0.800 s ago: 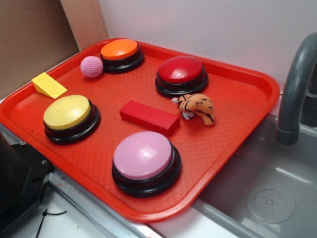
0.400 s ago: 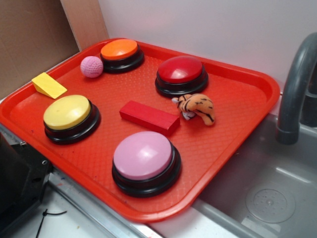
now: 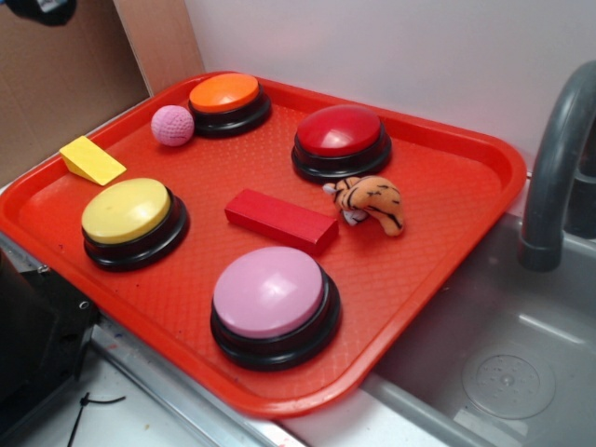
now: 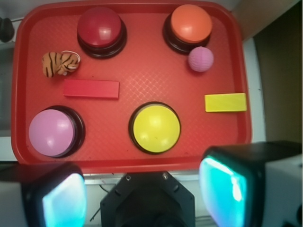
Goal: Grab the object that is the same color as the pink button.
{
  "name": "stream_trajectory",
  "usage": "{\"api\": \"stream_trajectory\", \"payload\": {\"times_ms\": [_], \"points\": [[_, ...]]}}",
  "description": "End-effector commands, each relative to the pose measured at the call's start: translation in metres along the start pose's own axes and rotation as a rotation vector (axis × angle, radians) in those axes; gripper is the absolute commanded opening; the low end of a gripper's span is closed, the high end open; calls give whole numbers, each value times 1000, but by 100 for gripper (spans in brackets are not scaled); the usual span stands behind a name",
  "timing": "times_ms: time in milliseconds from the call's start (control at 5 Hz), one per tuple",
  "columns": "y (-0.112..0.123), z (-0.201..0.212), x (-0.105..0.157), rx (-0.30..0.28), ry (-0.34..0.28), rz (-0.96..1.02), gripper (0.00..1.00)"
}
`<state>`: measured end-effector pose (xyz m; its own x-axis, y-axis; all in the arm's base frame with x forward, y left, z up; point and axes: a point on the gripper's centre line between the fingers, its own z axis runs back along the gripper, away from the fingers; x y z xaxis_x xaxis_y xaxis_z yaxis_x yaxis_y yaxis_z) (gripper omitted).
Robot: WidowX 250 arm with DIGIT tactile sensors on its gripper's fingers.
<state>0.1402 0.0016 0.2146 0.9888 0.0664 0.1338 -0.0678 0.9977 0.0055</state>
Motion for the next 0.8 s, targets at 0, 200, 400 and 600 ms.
{"api": "stream_trajectory", "payload": {"times_ms": [0,200,400,600], "points": [[36,-32,30,41,-64,-8,100],[50,-50,39,113,-97,-46,100],[66,-71,50,157,-109,-39,100],[84,-96,65,142,-135,-51,100]]}}
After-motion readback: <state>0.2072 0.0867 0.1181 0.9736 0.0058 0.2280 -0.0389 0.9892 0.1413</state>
